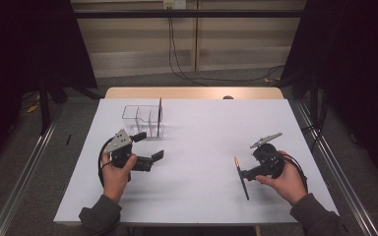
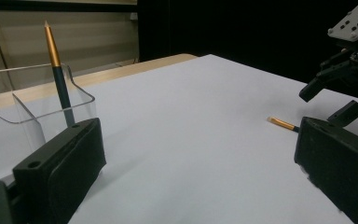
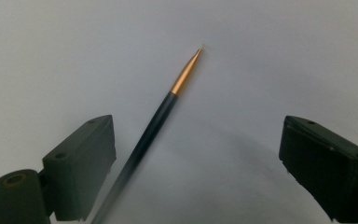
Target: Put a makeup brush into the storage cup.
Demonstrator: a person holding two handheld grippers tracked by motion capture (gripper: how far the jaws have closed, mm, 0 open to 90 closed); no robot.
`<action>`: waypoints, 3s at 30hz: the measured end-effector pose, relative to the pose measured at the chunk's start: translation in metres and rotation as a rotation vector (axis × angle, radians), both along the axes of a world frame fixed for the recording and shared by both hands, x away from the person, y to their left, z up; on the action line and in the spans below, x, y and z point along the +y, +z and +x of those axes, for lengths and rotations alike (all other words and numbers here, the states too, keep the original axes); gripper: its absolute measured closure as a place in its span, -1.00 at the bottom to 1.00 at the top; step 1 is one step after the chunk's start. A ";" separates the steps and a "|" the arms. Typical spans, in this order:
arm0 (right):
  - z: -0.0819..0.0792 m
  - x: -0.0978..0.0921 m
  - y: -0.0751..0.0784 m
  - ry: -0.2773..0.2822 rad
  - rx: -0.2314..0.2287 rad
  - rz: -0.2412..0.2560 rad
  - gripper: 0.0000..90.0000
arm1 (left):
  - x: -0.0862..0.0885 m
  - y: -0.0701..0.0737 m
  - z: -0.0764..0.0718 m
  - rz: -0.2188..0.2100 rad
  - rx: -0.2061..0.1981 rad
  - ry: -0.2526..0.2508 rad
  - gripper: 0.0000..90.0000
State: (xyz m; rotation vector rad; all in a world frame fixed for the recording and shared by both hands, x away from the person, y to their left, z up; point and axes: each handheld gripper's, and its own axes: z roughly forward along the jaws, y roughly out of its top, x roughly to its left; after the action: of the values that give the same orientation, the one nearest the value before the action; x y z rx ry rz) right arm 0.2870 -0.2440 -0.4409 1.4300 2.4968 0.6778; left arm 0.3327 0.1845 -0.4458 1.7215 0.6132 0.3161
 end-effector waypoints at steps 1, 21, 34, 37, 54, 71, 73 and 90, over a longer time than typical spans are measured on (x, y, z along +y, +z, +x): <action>0.000 0.000 -0.001 0.016 0.003 -0.003 -0.73 | 0.001 0.000 0.000 0.012 0.005 -0.002 -0.97; -0.005 0.003 -0.008 0.043 0.075 -0.019 -0.42 | 0.008 0.001 0.002 0.012 0.002 0.018 -0.97; -0.007 0.011 -0.010 0.092 0.104 -0.019 0.02 | 0.012 0.003 0.000 0.013 -0.010 0.044 -0.97; -0.008 0.012 -0.010 0.099 0.113 -0.017 0.11 | 0.011 0.002 0.000 0.012 -0.007 0.051 -0.97; -0.011 0.014 -0.010 0.127 0.135 -0.042 0.53 | 0.013 0.001 -0.001 0.022 -0.006 0.056 -0.97; -0.005 0.012 -0.010 0.172 0.129 -0.083 0.86 | 0.013 0.001 -0.002 0.024 -0.002 0.055 -0.96; -0.005 0.013 -0.009 0.182 0.129 -0.096 0.85 | 0.013 0.001 -0.002 0.025 -0.003 0.057 -0.96; -0.004 0.021 -0.007 0.192 0.162 -0.179 0.86 | 0.014 0.001 -0.003 0.035 -0.003 0.064 -0.96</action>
State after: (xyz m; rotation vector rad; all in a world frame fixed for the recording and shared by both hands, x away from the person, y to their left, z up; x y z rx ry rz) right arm 0.2832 -0.2231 -0.4484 1.2395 2.7647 0.3686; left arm 0.3295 0.1988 -0.4449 1.7368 0.6648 0.3761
